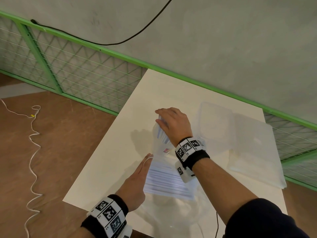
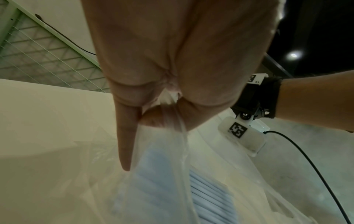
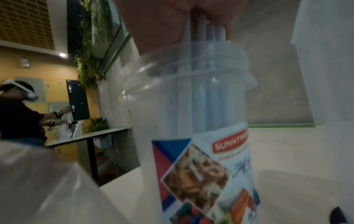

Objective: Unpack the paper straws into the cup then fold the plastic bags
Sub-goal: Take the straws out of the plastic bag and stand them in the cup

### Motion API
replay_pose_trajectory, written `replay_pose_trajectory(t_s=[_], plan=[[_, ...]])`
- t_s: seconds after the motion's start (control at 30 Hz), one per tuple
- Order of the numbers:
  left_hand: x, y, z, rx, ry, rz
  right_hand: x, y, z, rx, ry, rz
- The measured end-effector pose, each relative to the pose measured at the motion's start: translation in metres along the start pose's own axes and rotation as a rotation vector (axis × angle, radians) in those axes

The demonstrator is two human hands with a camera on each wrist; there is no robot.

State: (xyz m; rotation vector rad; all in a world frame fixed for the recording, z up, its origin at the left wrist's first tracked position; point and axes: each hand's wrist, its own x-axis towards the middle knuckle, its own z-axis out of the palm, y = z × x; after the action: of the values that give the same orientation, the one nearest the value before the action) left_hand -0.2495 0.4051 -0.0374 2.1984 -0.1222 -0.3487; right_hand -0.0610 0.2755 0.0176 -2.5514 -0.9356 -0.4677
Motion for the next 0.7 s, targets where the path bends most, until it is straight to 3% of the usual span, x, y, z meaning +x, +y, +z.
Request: replay_pose_trajectory(t_s=[0.23, 0.33, 0.4, 0.47, 0.53, 0.67, 0.7], plan=[[0.001, 0.003, -0.002, -0.003, 0.008, -0.016, -0.005, -0.006, -0.021, -0.158, -0.140, 0.012], [0.001, 0.002, -0.002, -0.003, 0.003, -0.024, -0.012, -0.024, -0.045, -0.119, 0.006, 0.007], [0.000, 0.002, -0.002, -0.016, -0.004, -0.034, -0.027, -0.041, -0.057, -0.020, 0.145, -0.077], [0.001, 0.002, -0.002, -0.031, -0.009, -0.047, -0.055, -0.059, -0.056, 0.120, 0.176, -0.159], [0.002, 0.002, -0.002, -0.045, -0.016, -0.055, -0.088, -0.071, -0.051, 0.143, 0.045, -0.171], [0.003, 0.000, 0.001, -0.064, -0.025, -0.023, -0.143, -0.076, -0.019, -0.014, -0.668, 0.083], [0.003, 0.001, 0.003, -0.063, -0.031, -0.016, -0.156, -0.074, -0.006, -0.064, -0.742, 0.111]])
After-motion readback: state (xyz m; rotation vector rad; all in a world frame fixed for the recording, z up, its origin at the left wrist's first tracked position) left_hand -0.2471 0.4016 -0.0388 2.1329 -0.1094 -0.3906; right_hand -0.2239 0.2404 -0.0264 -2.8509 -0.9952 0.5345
